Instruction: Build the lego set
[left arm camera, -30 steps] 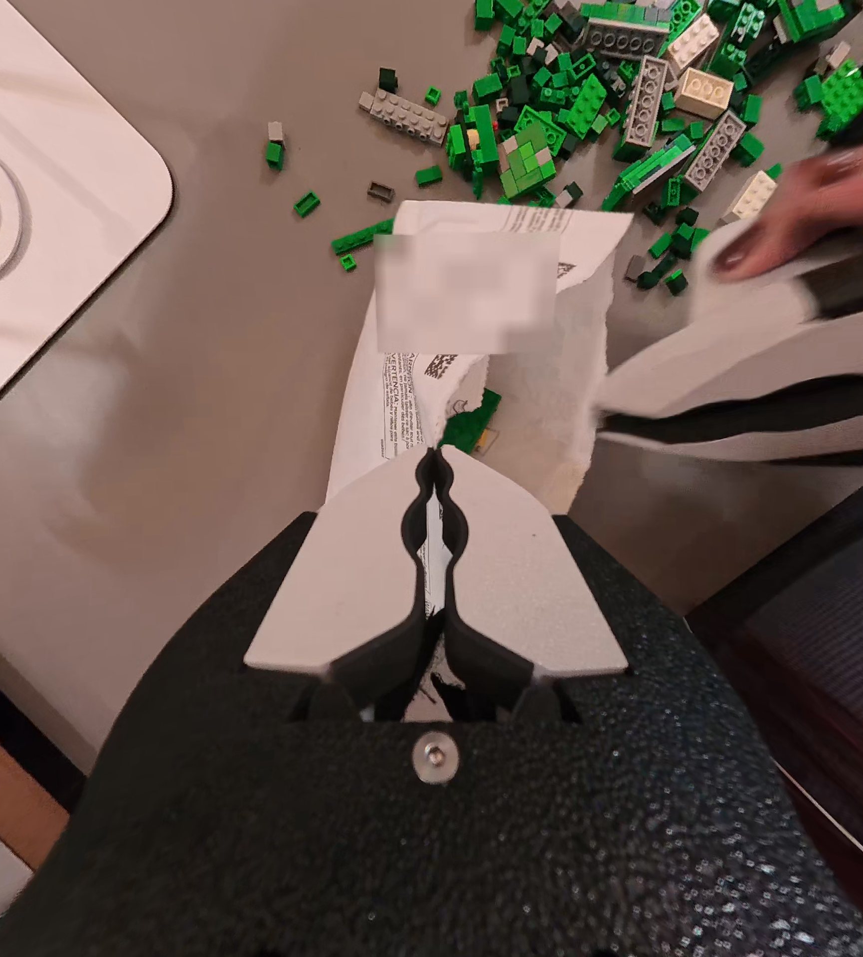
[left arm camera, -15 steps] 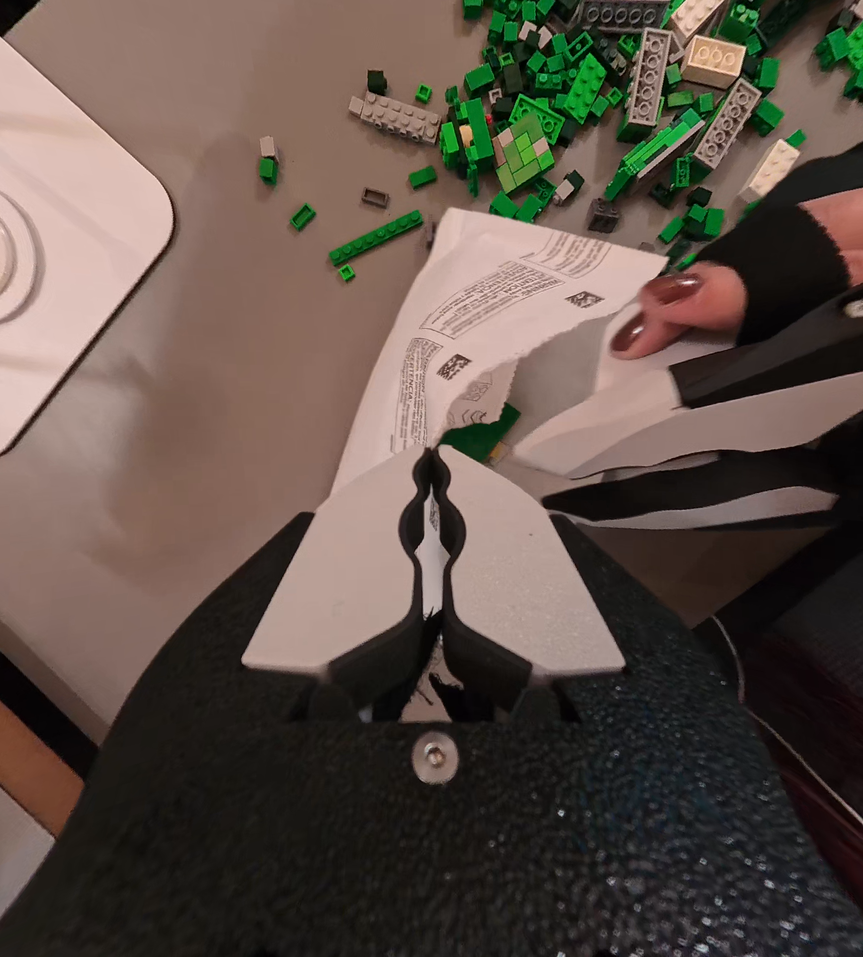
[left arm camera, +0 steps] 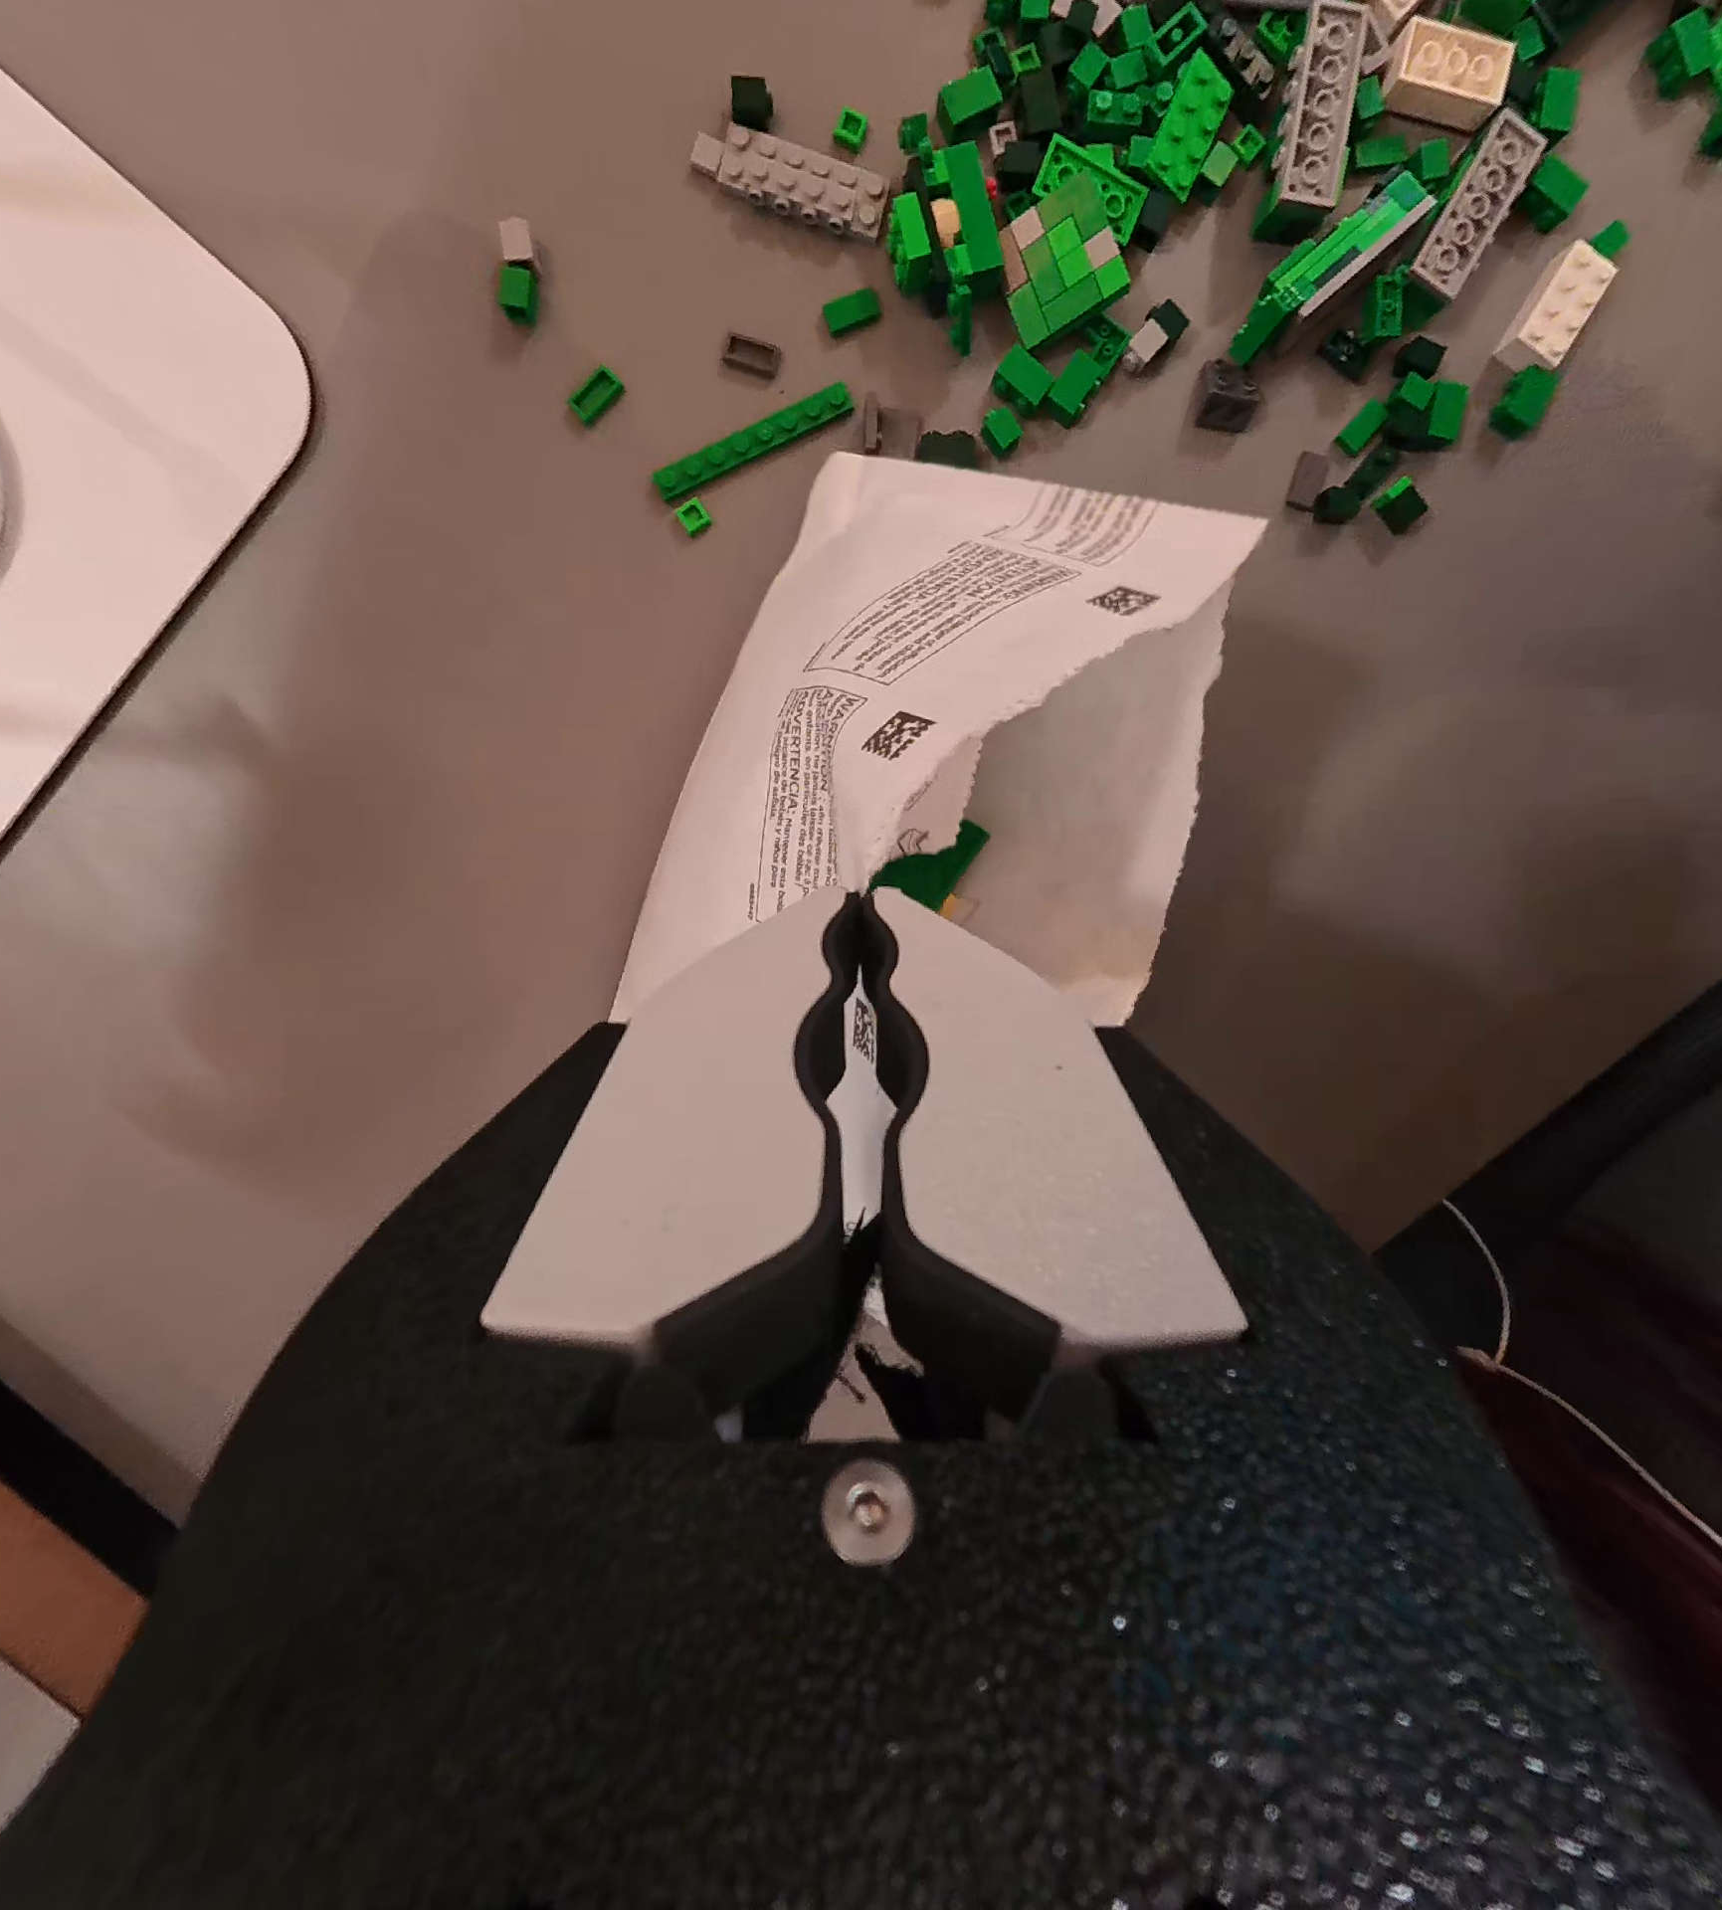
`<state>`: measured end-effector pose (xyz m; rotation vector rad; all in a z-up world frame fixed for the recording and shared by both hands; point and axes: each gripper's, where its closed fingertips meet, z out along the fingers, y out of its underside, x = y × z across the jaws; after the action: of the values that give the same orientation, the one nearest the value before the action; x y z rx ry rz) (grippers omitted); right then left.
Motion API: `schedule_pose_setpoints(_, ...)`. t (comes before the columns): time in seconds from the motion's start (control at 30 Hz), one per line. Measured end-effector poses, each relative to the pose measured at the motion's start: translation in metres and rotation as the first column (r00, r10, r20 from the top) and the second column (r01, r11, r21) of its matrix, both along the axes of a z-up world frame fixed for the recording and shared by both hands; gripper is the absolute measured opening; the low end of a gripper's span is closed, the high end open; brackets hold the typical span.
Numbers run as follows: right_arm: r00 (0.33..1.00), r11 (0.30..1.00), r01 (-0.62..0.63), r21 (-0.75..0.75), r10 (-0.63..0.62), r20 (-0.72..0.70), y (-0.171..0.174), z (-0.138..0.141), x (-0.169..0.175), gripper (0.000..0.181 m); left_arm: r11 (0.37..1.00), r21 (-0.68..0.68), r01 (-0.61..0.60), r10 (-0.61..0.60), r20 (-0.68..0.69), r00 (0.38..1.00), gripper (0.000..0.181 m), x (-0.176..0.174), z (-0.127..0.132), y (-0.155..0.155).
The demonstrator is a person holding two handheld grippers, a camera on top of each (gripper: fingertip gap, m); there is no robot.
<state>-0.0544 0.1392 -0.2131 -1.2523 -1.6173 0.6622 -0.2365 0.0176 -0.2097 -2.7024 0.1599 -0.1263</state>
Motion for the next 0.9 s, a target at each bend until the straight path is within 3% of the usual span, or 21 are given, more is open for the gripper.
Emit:
schedule_pose_setpoints(0.2, 0.993, 0.999, 0.032, 0.003, -0.032, 0.112, 0.031, -0.024, 0.007, 0.006, 1.000, 0.014, -0.019, 0.019, -0.007, 1.000, 0.000, -0.008, 0.001, -0.002)
schedule_pose_setpoints(0.33, 0.982, 0.998, -0.065, -0.017, 0.067, 0.177, 0.034, -0.035, -0.024, 0.000, 0.999, 0.014, -0.031, 0.031, 0.006, 0.999, 0.000, -0.010, 0.000, -0.005)
schedule_pose_setpoints(0.47, 0.947, 0.976, -0.215, -0.038, 0.218, 0.235, 0.026, -0.044, -0.075, 0.002, 0.999, 0.011, -0.038, 0.038, 0.009, 0.999, 0.000, -0.011, 0.000, -0.007)
schedule_pose_setpoints(0.63, 0.792, 0.925, -0.239, -0.296, 0.362, 0.491, 0.018, -0.078, -0.131, 0.012, 0.999, 0.008, -0.034, 0.034, 0.006, 0.999, 0.000, -0.010, 0.000, -0.007)
schedule_pose_setpoints(0.73, 0.728, 0.936, -0.237, -0.260, 0.348, 0.591, 0.030, -0.092, -0.152, 0.015, 0.999, 0.006, -0.033, 0.033, 0.004, 0.999, 0.000, -0.011, 0.000, -0.008)
schedule_pose_setpoints(0.9, 0.607, 0.929, -0.238, -0.283, 0.370, 0.703, 0.030, -0.109, -0.153, 0.014, 0.999, 0.010, -0.038, 0.038, 0.009, 0.999, 0.000, -0.012, 0.000, -0.008)
